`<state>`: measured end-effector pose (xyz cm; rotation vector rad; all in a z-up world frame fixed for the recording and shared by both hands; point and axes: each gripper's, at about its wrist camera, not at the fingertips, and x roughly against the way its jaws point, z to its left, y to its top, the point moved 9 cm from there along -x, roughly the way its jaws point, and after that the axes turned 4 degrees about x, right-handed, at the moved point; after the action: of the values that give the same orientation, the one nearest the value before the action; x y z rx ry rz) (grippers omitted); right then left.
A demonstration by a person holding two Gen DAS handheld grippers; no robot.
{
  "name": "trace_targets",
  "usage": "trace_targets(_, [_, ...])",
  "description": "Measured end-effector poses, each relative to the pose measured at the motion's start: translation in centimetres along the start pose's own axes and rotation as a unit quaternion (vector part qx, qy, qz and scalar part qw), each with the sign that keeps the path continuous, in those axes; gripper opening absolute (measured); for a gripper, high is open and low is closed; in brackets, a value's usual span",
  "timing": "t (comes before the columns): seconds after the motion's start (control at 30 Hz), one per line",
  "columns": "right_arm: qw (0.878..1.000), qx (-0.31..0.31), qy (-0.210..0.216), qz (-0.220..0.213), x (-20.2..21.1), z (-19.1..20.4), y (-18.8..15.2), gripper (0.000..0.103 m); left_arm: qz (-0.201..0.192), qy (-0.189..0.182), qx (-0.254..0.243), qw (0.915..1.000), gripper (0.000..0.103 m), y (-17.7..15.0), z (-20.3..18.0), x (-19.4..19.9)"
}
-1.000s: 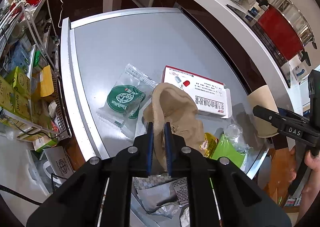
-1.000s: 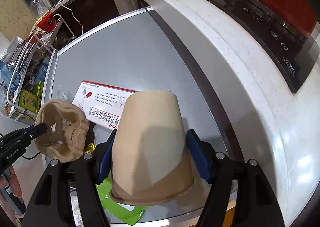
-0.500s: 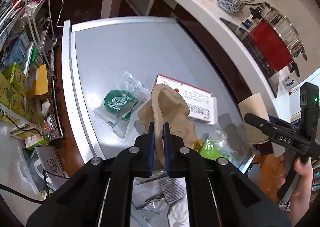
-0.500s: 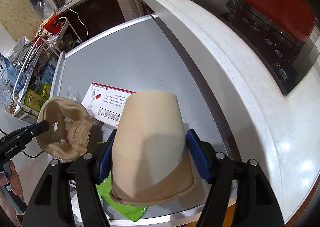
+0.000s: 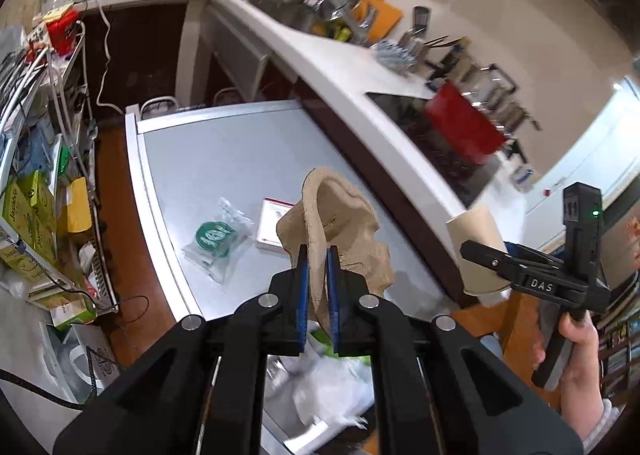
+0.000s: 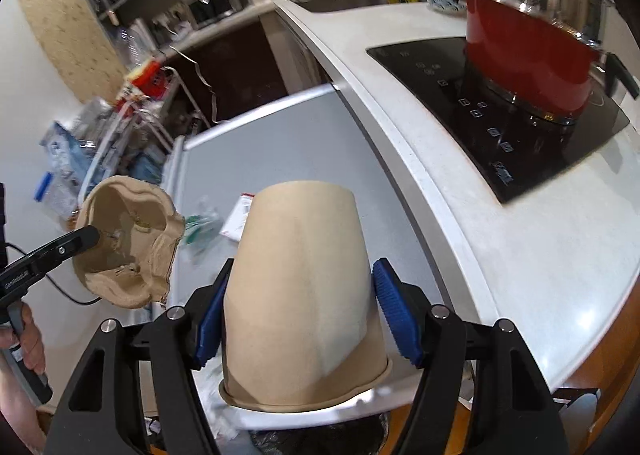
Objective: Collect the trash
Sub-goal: 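Carry the pulp carton and paper cup with both tools over the black bin, then open both tools to drop the carton and cup into the bin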
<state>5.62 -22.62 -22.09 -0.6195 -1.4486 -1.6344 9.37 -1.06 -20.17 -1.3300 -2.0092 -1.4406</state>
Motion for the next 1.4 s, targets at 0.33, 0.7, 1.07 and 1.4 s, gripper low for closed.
trace_targets(0.33, [0.998,0.006,0.028,0.051,4.2,0.6,-9.6,0.067,0.046,-0.019,-0.023,0.9985,0.009,-9.5,-4.3,4.0])
trace_targets(0.7, [0.983,-0.027,0.037,0.178,-1.3,-0.1,-23.7,0.067,0.157,0.030,-0.047,0.9860,0.009,-23.6,-5.3,-0.8])
trace_targets(1.07, [0.969,-0.032,0.036,0.244,-8.8,-1.0,-29.5,0.067,0.183,0.098,-0.078,0.9751,0.009,-29.2,-2.4,-6.5])
trace_targets(1.4, [0.963,-0.031,0.028,0.265,-12.1,-0.9,-30.0,0.067,0.195,0.117,-0.094,0.9692,0.009,-30.7,-0.8,-9.2])
